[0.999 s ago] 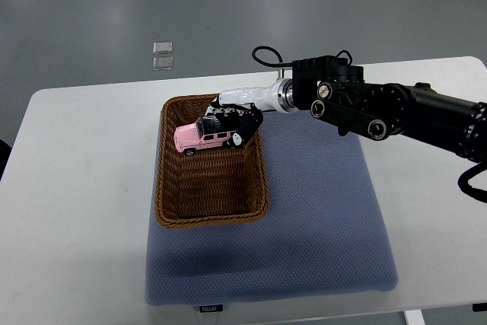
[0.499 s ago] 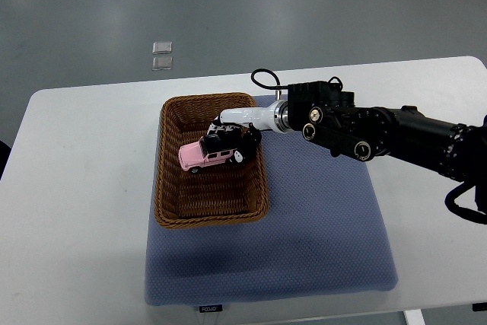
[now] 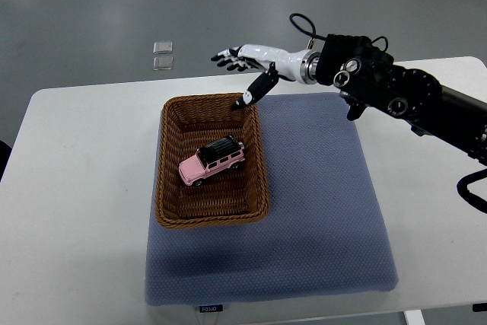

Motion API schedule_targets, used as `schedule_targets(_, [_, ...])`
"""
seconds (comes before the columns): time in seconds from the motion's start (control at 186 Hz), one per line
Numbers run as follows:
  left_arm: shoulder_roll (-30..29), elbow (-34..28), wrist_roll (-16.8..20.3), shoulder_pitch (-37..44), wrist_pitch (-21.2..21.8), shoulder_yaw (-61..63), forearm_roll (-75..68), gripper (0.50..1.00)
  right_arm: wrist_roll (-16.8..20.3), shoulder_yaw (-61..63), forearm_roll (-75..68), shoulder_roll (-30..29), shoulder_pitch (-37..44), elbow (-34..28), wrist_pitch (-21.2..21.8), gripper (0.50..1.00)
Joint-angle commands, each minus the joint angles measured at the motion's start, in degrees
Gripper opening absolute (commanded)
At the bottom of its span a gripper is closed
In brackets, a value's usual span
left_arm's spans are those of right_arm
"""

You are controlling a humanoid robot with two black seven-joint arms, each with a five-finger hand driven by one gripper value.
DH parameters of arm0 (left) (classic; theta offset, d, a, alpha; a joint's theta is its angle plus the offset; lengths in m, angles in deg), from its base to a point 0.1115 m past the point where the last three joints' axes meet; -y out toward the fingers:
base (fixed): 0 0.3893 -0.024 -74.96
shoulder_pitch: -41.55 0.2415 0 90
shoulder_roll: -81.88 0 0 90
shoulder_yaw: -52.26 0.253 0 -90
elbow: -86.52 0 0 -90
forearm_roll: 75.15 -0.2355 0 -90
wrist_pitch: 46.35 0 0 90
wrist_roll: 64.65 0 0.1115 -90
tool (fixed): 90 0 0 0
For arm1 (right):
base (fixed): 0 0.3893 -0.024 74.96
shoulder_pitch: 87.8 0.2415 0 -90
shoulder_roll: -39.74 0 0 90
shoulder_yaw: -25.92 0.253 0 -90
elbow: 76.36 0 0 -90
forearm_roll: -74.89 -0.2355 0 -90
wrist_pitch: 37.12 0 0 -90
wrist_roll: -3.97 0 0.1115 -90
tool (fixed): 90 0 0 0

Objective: Place pink car in brown basket
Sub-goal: 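Open the right hand and withdraw it upward from the basket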

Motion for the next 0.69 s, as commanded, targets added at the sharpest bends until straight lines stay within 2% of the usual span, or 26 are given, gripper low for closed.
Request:
schedule_targets(0.0, [0.00, 0.20, -0.01, 0.00, 0.00, -0.06, 0.00, 1.000, -1.52, 12.85, -9.42, 1.41, -6.42, -0.15, 0.12, 0.913])
schedule_targets(0.188, [0.00, 0.28, -0.09, 0.00, 0.00, 0.02, -0.08, 1.000, -5.38, 29.82, -28.75, -0.08, -18.55, -0.15, 0.38, 0.913])
schedule_targets(0.338, [0.00, 0.20, -0.18, 0.00, 0.00, 0.02, -0.08, 1.000, -7.49, 32.73, -40.36, -1.31, -23.38, 0.55, 0.20, 0.913])
schedule_targets(0.682, [0.00, 0.11, -0.18, 0.00, 0.00, 0.02, -0.08, 1.000, -10.31, 32.82, -42.65, -2.45, -25.76, 3.28, 0.12, 0.913])
